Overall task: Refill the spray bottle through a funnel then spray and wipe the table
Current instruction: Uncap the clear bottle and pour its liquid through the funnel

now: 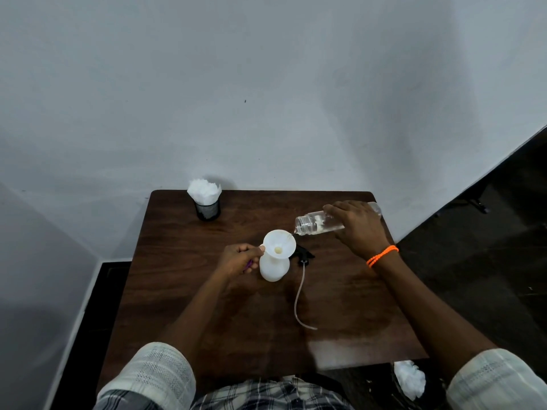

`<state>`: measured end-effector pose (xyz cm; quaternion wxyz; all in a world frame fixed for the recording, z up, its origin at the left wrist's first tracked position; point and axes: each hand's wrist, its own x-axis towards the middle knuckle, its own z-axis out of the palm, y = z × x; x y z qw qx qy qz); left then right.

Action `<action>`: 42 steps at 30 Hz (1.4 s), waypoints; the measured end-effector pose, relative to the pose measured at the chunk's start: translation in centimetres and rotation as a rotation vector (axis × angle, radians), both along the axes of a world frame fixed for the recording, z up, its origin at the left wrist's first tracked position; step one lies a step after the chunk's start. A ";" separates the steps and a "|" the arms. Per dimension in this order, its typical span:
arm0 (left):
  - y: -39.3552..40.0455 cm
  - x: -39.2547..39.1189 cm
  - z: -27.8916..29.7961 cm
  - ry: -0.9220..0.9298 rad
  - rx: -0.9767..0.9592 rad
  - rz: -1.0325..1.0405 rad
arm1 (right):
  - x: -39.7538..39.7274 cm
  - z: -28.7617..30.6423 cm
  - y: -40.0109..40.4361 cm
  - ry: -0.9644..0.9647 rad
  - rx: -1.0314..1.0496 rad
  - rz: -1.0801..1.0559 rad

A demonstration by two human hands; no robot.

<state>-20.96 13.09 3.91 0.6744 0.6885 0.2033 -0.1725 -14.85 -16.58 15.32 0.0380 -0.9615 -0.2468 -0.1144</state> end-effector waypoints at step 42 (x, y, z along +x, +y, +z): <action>0.0 -0.1 -0.2 0.015 -0.012 -0.011 | 0.4 -0.1 0.2 -0.022 -0.001 0.007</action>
